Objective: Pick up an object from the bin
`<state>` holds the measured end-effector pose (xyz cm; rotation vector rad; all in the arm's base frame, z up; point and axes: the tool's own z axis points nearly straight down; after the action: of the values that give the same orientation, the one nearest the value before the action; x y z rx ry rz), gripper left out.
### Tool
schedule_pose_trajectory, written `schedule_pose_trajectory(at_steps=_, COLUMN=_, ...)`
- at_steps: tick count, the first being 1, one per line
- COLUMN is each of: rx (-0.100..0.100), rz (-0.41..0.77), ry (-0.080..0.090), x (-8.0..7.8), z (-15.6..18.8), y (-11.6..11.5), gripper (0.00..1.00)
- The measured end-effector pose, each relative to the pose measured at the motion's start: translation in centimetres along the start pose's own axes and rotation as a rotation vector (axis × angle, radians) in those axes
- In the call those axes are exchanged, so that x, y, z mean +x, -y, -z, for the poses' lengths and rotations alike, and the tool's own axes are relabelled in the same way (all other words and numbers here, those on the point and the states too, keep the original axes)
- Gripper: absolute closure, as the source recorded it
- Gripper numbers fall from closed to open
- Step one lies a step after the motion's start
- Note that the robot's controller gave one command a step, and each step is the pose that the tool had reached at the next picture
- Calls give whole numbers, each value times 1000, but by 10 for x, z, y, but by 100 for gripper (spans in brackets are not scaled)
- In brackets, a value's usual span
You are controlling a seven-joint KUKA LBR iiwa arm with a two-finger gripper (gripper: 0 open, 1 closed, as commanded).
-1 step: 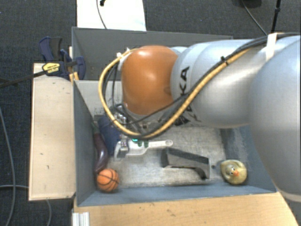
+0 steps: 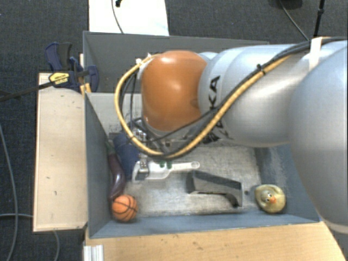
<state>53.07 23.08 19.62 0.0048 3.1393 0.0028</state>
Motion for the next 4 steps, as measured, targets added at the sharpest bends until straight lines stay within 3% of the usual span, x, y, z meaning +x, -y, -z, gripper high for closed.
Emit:
schedule_pose_trajectory(at_steps=1, rx=-1, rz=82, ry=4, x=-8, z=-48, y=33, gripper=0)
schedule_pose_trajectory(at_steps=2, rx=4, rz=170, ry=-6, x=-14, z=-101, y=73, gripper=0)
schedule_pose_trajectory(at_steps=3, rx=0, rz=158, ry=5, x=-39, z=-67, y=87, gripper=0)
schedule_pose_trajectory(at_steps=4, rx=0, rz=232, ry=1, x=-21, z=-122, y=76, gripper=0)
